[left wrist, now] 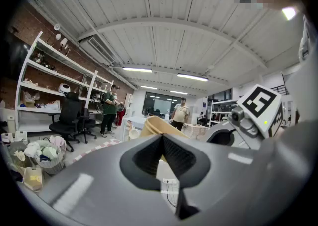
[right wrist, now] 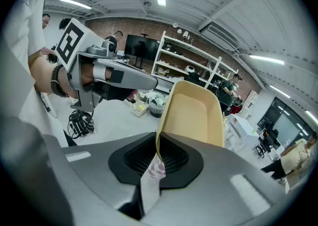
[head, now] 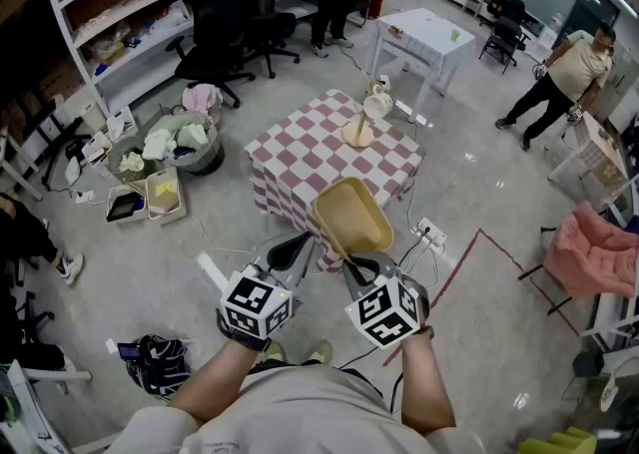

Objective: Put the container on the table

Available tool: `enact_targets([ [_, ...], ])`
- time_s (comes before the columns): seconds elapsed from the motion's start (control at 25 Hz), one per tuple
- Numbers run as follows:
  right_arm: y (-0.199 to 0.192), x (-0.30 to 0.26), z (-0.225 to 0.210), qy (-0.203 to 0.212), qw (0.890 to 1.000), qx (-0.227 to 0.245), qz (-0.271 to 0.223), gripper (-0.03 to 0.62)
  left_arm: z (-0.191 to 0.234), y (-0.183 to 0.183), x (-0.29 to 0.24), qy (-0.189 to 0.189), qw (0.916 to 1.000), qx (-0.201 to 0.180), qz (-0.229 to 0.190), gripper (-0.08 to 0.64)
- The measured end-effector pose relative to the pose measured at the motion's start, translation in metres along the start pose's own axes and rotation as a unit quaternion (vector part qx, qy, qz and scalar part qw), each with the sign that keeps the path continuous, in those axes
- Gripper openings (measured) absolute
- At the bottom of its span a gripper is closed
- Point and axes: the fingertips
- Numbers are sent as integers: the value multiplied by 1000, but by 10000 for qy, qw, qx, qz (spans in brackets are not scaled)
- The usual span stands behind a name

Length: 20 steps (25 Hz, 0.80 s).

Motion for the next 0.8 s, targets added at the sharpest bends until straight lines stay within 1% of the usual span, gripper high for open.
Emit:
enact_targets([
  [0.56,-14,0,-13,129,9998,104,-54,37,-11,-1,-16,144,9999,-4,51,6],
  [0.8,-19,-3,-19,246,9995,-50,-172,37,-9,-2,-18,271,9996,-12,19,6],
])
Point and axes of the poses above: the fingertips, and each gripper's own axes: x backward along the fingers, z to its left, y out of its top, and after that the axes turned 7 degrees about z, right-handed
